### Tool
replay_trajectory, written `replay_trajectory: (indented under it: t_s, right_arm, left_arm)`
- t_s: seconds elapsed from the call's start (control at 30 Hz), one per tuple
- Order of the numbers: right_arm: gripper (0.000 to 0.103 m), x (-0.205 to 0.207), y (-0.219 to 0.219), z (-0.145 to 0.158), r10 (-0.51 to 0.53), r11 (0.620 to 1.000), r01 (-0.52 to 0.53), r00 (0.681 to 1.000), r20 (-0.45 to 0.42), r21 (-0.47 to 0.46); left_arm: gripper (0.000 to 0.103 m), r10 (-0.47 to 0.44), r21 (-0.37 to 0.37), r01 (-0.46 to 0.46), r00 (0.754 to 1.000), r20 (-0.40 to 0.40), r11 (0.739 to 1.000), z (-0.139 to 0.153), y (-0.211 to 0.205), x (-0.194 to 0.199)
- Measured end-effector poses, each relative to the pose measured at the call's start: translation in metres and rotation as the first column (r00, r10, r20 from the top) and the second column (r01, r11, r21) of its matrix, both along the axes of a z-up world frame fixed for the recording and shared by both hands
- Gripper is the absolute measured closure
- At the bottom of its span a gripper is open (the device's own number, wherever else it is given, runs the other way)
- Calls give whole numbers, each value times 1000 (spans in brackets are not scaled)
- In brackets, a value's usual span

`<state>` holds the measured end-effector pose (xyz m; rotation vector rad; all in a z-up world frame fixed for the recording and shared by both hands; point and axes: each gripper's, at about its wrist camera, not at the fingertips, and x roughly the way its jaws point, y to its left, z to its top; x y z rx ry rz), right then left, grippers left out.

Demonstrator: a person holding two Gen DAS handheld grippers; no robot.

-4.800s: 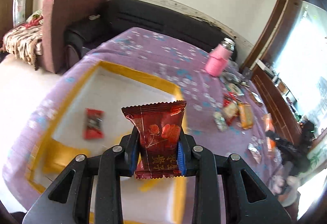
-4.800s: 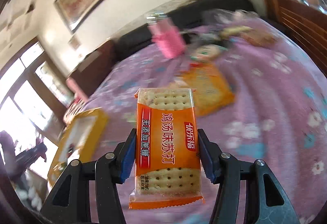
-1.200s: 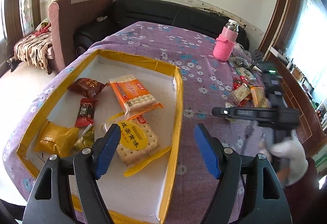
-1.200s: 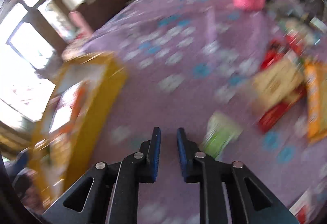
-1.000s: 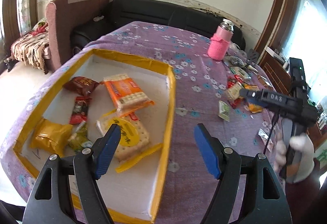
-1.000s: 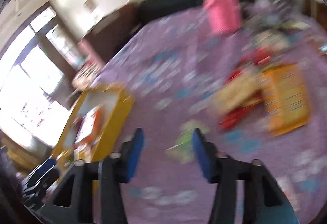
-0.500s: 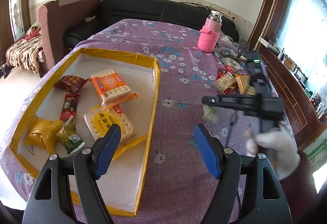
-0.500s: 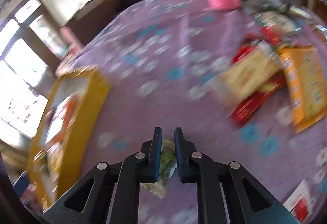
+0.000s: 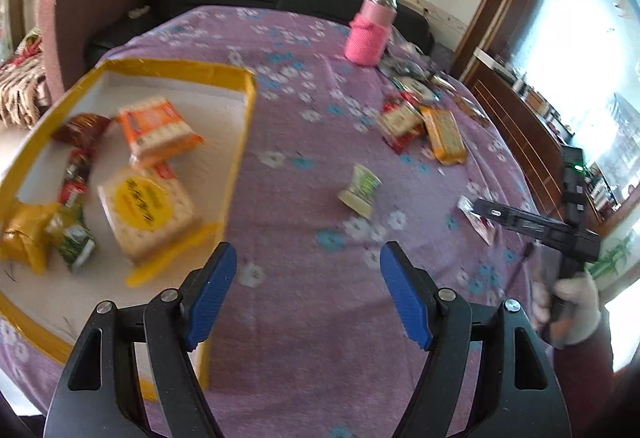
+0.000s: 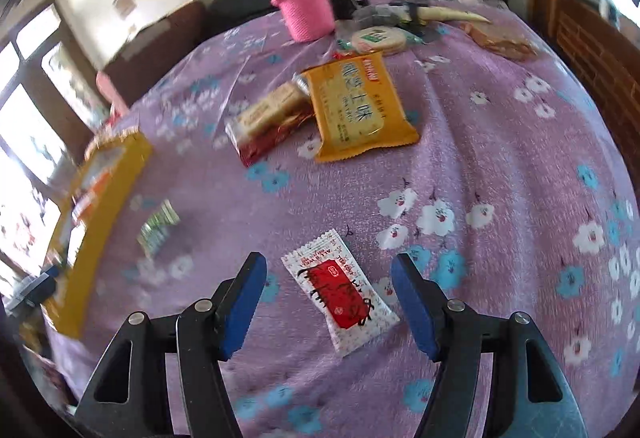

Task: Organize snacks
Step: 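Grasp the red-and-white sachet with the right tool, then grasp the green-wrapped candy with the left tool while the right tool holds the sachet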

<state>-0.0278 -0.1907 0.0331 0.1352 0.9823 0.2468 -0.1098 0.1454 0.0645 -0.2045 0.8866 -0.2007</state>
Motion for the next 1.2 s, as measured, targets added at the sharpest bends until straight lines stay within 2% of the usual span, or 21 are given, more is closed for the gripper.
replay_trajectory:
  t_s: [0.1, 0.13, 0.2, 0.23, 0.27, 0.4, 0.57, 0.67, 0.73, 0.8, 0.9, 1.03, 1.13, 1.2]
  right_arm:
    - [38, 5, 20, -14, 50, 995, -51, 999, -15, -82]
    - [40, 5, 27, -17, 59, 989, -57, 998, 13, -139]
    - [53, -1, 36, -22, 63, 979, -55, 997, 33, -197]
    - [68, -4, 36, -22, 62, 980, -53, 997, 42, -193]
    - [71, -5, 35, -22, 58, 983, -50, 997, 40, -179]
    - [74, -6, 22, -22, 35, 994, -30, 998, 49, -103]
    - [74, -6, 2, -20, -7, 999, 2, 996, 90, 54]
    - [73, -6, -5, -18, -19, 994, 9, 995, 93, 107]
    - [73, -6, -6, -20, -24, 993, 14, 996, 82, 115]
    - [73, -5, -5, -20, -19, 993, 9, 997, 80, 114]
    - [73, -6, -2, -20, -13, 995, 4, 996, 89, 101]
    - [73, -5, -2, -20, -15, 995, 5, 995, 99, 100]
    - [73, -6, -3, -19, -19, 995, 8, 994, 107, 103]
    - [73, -7, -2, -18, -21, 995, 9, 993, 113, 102]
  left_arm:
    - [29, -8, 31, 8, 1000, 6, 999, 2, -6, -4]
    - [29, -14, 41, 14, 1000, 12, 999, 3, -7, -5]
    - [29, -32, 52, 31, 999, 20, 998, 5, -12, -3]
    - [29, -42, 55, 41, 999, 23, 998, 5, -15, -1]
    - [29, -62, 58, 61, 998, 27, 996, 6, -20, 2]
    - [29, -146, 66, 145, 989, 15, 987, 1, -40, 25]
    - [29, -203, 188, 206, 978, -35, 960, -18, -72, 66]
    - [29, -241, 210, 251, 968, -74, 945, -32, -86, 89]
    - [38, -240, 235, 257, 966, -100, 937, -40, -91, 102]
    - [65, -253, 243, 274, 960, -117, 930, -48, -95, 111]
    - [84, -253, 291, 272, 962, -102, 917, -50, -100, 113]
    - [85, -226, 283, 238, 971, -77, 929, -46, -94, 109]
    - [85, -200, 249, 204, 979, -44, 947, -38, -82, 100]
    - [85, -184, 201, 184, 983, -19, 962, -30, -71, 88]
